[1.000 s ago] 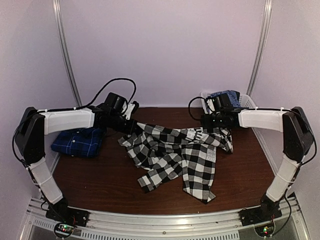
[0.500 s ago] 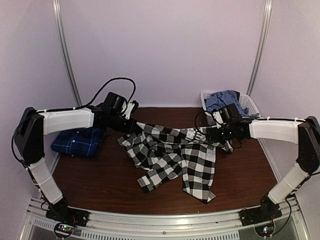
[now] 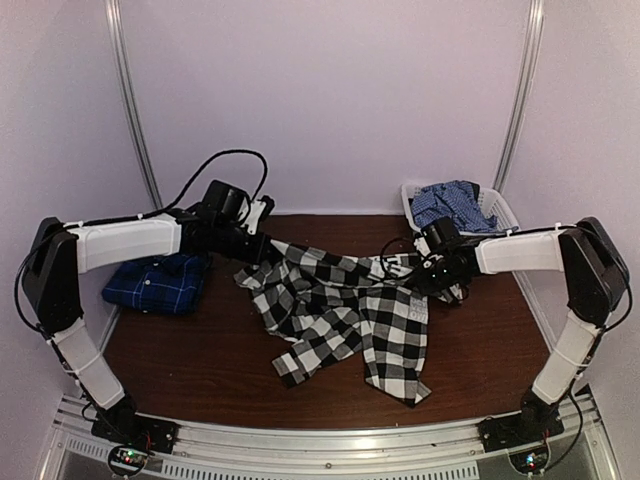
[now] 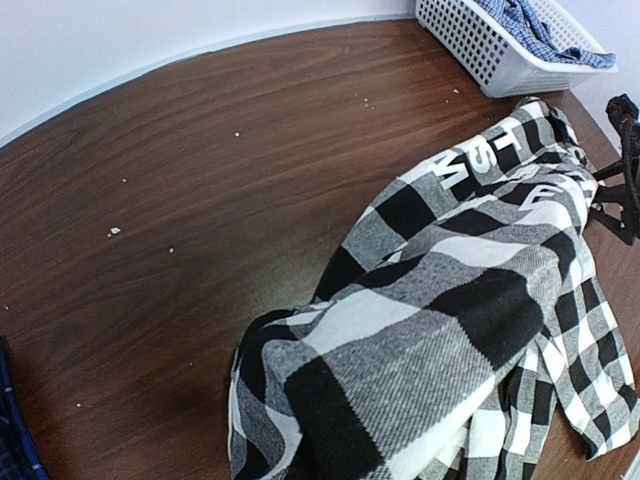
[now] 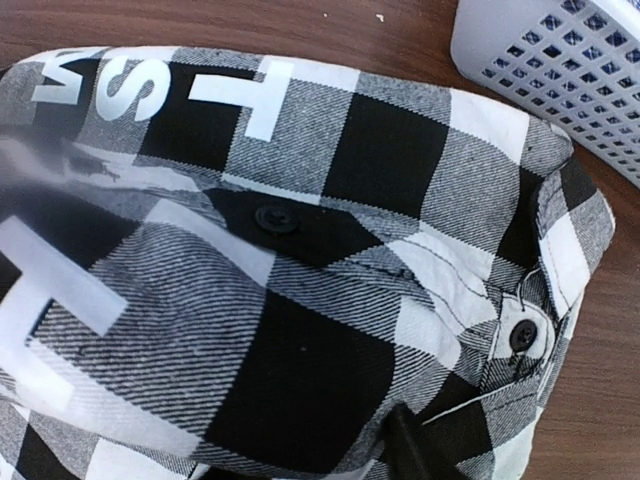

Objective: Fold and stack the long sleeve shirts
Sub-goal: Adjust the crumpled shirt at the center of the board.

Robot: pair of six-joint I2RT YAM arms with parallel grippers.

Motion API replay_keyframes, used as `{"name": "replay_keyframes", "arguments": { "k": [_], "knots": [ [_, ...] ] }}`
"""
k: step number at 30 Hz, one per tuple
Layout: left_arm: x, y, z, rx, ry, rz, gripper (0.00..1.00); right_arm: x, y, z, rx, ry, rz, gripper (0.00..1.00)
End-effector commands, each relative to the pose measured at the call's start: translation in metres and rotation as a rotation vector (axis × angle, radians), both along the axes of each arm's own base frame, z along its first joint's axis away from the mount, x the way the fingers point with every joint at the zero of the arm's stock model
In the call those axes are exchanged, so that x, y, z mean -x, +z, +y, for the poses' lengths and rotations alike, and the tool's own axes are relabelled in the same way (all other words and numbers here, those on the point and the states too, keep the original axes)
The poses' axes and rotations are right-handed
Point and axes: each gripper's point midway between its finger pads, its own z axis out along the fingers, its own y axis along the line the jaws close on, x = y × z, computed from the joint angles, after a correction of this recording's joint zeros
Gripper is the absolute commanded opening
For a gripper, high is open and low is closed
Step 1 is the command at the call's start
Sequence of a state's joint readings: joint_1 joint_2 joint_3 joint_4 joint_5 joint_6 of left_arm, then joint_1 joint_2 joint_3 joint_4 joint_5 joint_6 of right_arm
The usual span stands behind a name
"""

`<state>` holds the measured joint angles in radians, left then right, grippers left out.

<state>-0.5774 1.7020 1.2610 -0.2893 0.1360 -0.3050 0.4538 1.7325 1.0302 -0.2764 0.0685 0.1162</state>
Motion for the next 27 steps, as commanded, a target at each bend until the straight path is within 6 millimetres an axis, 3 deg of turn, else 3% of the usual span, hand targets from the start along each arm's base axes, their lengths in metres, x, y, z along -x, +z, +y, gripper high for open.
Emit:
{"name": "replay_keyframes", "arguments": {
  "k": [1, 5, 12, 17, 22, 24, 27],
  "knots": [
    [0.001, 0.012, 0.005, 0.013, -0.002, -0.04, 0.02, -0.005, 0.017, -0.001, -0.001, -0.014, -0.041, 0.26],
    [0.008, 0.014, 0.009, 0.014, -0.003, -0.043, 0.02, 0.01, 0.029, -0.007, -0.031, -0.035, -0.049, 0.02],
    [0.045, 0.007, 0.024, 0.024, -0.025, -0.008, 0.02, 0.066, 0.063, 0.005, -0.132, -0.026, -0.037, 0.0],
    [0.096, 0.046, 0.02, 0.123, -0.111, -0.063, 0.01, 0.109, 0.11, 0.019, -0.226, 0.024, -0.052, 0.0],
    [0.139, 0.085, 0.002, 0.21, -0.212, -0.117, 0.0, 0.141, 0.162, 0.01, -0.343, 0.012, -0.139, 0.0],
    [0.139, 0.093, 0.003, 0.222, -0.197, -0.132, 0.01, 0.146, 0.17, 0.006, -0.367, 0.0, -0.155, 0.0],
    [0.119, 0.094, 0.012, 0.169, -0.1, -0.155, 0.0, 0.142, 0.164, -0.002, -0.321, -0.043, -0.15, 0.02]
  ]
}}
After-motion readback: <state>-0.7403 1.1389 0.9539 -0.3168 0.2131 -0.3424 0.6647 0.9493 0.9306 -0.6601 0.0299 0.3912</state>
